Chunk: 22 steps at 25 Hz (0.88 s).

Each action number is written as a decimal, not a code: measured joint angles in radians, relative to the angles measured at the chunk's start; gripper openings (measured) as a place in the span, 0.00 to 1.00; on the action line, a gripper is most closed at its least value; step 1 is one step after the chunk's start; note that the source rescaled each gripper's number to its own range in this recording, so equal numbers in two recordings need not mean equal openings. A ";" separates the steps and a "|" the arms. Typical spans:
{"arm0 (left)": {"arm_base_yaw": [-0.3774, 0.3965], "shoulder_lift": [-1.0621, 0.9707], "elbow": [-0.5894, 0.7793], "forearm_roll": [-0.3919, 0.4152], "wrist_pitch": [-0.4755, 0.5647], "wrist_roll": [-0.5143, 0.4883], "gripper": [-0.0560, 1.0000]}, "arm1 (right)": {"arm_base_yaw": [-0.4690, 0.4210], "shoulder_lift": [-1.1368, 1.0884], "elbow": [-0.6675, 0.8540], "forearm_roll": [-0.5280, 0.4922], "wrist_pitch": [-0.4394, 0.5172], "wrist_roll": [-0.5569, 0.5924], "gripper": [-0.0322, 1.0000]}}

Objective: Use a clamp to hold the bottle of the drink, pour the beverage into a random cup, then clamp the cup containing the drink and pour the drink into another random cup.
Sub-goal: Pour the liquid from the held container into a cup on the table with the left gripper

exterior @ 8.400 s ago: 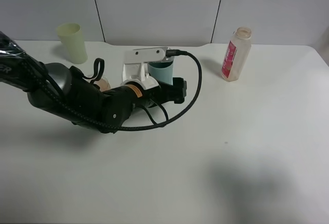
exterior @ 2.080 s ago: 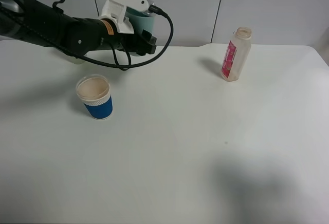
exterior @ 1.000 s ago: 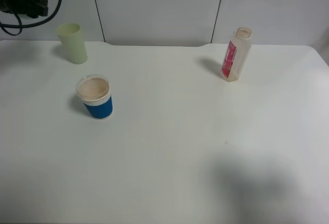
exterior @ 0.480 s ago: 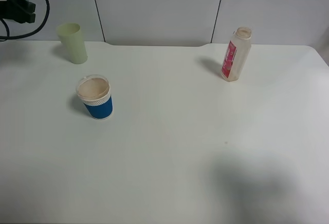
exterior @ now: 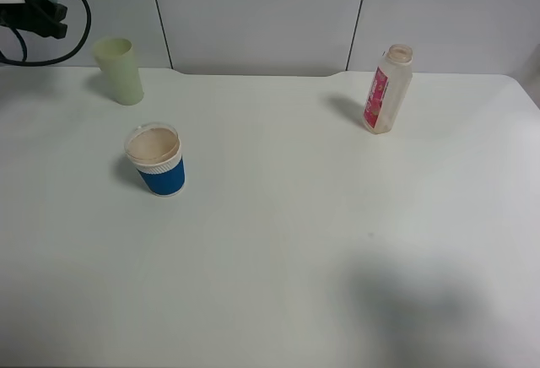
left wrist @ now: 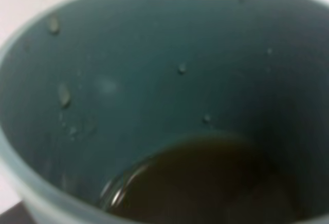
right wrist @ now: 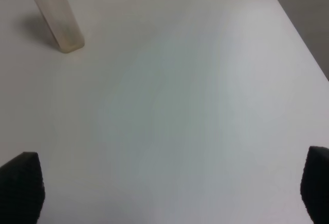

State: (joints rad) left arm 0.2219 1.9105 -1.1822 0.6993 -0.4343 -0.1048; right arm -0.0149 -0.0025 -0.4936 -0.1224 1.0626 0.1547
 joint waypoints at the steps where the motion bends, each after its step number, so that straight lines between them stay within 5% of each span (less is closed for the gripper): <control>1: 0.000 0.011 -0.019 0.000 -0.001 0.000 0.06 | 0.000 0.000 0.000 0.000 0.000 0.000 1.00; 22: 0.037 0.140 -0.117 0.007 0.009 0.162 0.06 | 0.000 0.000 0.000 0.000 0.000 0.000 1.00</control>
State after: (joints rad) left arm 0.2587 2.0506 -1.2996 0.7059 -0.4252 0.0575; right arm -0.0149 -0.0025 -0.4936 -0.1224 1.0626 0.1547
